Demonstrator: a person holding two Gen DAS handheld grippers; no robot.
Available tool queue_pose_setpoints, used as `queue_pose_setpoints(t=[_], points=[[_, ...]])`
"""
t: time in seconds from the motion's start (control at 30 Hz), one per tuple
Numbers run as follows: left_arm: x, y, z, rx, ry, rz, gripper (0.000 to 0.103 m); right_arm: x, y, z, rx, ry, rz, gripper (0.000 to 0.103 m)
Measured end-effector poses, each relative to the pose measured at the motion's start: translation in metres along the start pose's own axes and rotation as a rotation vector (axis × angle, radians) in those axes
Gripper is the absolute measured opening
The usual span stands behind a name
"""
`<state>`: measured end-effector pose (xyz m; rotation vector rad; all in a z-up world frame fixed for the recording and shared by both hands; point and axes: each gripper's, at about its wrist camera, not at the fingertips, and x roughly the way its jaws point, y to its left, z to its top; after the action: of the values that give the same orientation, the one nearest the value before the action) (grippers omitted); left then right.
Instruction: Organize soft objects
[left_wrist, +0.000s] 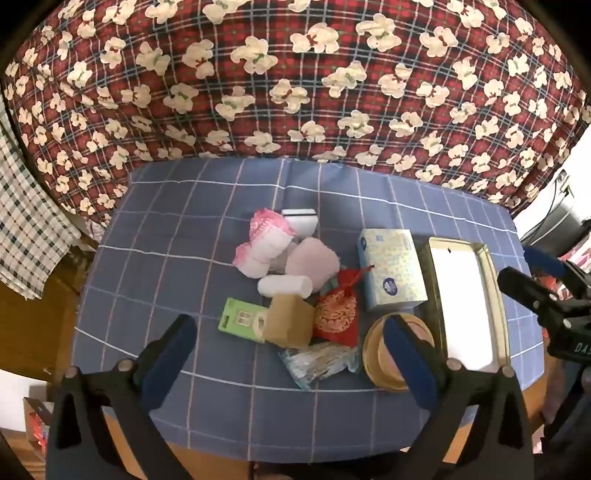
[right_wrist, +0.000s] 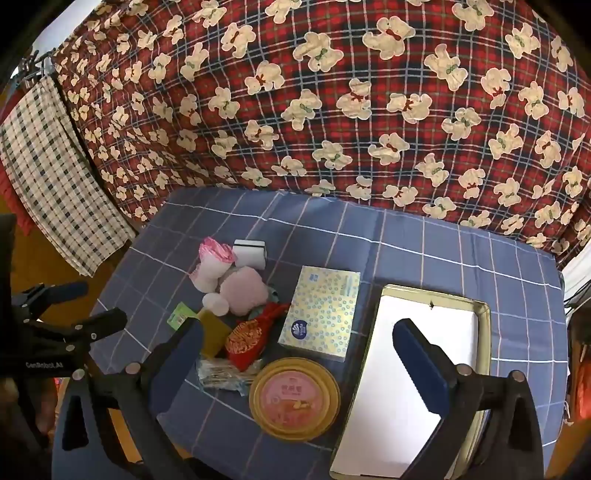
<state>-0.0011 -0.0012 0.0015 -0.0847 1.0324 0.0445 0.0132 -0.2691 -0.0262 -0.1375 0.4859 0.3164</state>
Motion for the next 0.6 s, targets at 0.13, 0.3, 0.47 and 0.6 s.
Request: queue_pose_setpoints(t=[0.13, 0.3, 0.47, 0.6], points=[[0.001, 0.004, 0.001, -0.023, 0.026, -0.039, 0.102, 0.001, -0.001, 0.000, 0.007, 0.011, 0.007, 0.103], [0.000, 0.002, 0.001, -0.016, 0.025, -0.022, 0.102, 0.002, -0.002, 0.000, 0.012, 0.014, 0.008, 0.103], [-0.003, 0.000, 0.001, -0.012, 0.024, -0.021, 0.102, 0.002, -0.003, -0.001, 0.012, 0.018, 0.007, 0.103], [0.001, 0.001, 0.001, -0.015, 0.026, -0.020, 0.102, 0.002, -0.004, -0.001, 0.012, 0.019, 0.009, 0.103]])
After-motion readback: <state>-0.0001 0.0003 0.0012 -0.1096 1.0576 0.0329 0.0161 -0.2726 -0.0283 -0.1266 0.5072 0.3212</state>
